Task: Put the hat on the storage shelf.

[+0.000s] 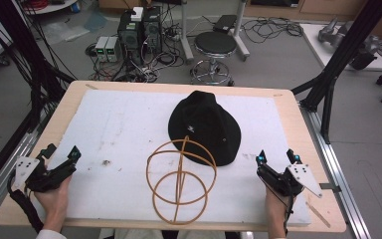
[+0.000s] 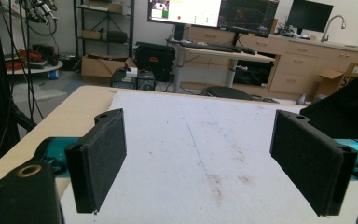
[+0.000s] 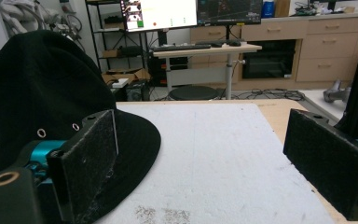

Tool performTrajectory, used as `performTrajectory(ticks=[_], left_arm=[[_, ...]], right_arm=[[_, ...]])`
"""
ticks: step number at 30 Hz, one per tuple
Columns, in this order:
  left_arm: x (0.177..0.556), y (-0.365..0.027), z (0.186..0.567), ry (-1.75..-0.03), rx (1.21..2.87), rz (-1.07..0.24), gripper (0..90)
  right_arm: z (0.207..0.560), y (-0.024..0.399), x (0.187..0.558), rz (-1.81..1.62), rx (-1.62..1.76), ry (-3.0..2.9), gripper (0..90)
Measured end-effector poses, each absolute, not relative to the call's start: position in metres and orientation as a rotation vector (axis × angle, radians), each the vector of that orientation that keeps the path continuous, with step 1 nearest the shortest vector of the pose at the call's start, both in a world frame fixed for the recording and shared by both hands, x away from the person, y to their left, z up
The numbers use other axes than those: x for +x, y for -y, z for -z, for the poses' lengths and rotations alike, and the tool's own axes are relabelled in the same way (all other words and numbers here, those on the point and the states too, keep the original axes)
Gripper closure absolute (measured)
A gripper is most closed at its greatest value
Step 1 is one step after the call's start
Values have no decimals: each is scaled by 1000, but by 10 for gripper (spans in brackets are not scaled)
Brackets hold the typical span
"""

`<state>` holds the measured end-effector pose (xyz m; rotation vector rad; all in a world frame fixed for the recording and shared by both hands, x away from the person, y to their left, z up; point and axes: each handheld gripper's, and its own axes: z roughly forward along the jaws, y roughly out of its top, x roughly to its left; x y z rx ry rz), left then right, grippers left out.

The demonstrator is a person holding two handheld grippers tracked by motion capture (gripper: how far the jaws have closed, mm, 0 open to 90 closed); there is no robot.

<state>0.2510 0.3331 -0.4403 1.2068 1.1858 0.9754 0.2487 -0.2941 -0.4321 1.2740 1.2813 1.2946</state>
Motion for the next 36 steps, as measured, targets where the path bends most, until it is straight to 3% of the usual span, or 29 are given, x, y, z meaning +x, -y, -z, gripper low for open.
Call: performTrajectory(ticks=[36], left_arm=[[252, -333, 440, -1186, 1209, -973, 187]], right_arm=[[433, 288, 251, -1352, 1278, -1320, 90]])
